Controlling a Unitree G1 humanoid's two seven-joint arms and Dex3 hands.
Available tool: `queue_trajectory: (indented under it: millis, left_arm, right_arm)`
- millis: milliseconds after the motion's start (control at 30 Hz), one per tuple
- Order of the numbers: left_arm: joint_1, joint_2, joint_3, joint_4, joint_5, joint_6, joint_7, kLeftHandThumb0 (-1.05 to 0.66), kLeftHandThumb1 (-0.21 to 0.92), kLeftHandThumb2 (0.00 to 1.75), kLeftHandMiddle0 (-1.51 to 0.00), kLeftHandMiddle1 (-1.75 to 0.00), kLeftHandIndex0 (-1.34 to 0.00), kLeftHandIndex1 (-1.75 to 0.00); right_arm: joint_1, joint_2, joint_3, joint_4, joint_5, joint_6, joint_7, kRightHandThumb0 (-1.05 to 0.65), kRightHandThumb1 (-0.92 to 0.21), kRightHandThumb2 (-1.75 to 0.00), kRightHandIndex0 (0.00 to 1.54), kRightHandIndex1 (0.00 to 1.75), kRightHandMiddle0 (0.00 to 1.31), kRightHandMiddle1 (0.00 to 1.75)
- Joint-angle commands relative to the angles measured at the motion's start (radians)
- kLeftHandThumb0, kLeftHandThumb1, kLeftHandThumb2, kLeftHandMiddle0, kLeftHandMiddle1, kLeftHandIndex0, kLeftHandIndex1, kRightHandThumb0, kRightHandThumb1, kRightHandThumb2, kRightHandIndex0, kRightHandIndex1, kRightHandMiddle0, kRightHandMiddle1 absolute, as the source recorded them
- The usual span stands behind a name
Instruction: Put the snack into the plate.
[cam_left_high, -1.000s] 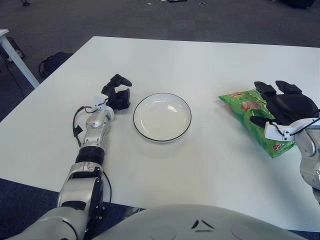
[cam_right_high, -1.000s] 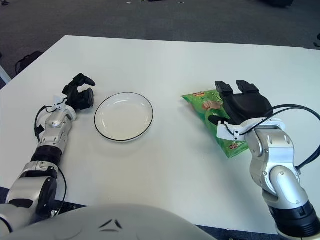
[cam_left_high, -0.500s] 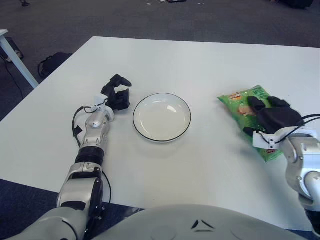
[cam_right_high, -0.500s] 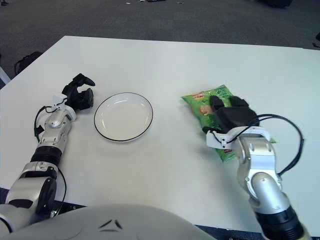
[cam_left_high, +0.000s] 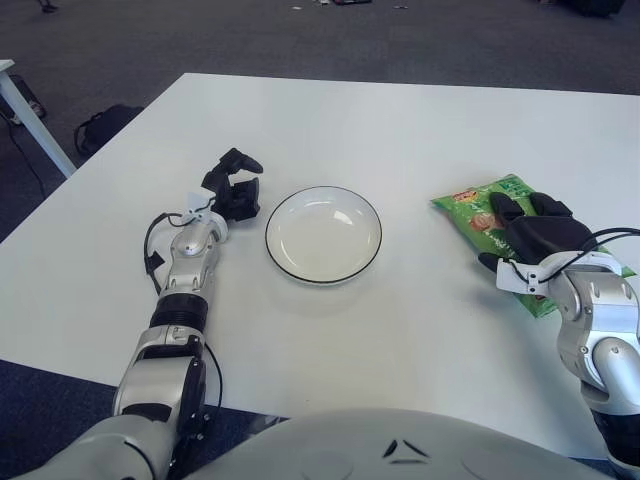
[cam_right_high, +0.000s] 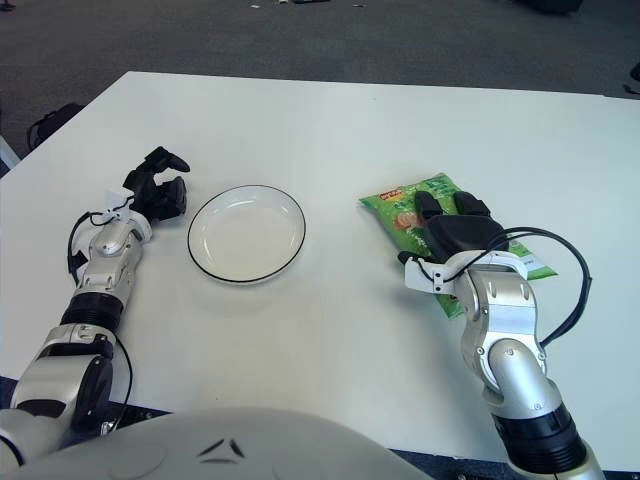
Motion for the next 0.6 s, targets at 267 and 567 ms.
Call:
queue_trajectory:
  millis: [267, 567]
  left_arm:
    - [0.074, -0.024, -0.014, 0.031, 0.027, 0.014, 0.023, -0.43, 0.49, 1.10, -1.16, -1.75, -0.48, -1.75]
    - [0.077, -0.027, -0.016, 0.029, 0.019, 0.005, 0.007, -0.42, 0.50, 1.09, -1.16, -1.75, -0.47, -1.75]
  right_arm:
    - [-0.049, -0.014, 0.029, 0.044, -0.019, -0.029, 0.077, -0.95, -0.92, -1.06, 0.15, 0.08, 0.00, 0.00]
    - [-0.121, -0.091, 0.007, 0.162, 0.197, -0.215, -0.050, -0.84, -0.92, -1.00, 0.08, 0.69, 0.00, 0.28]
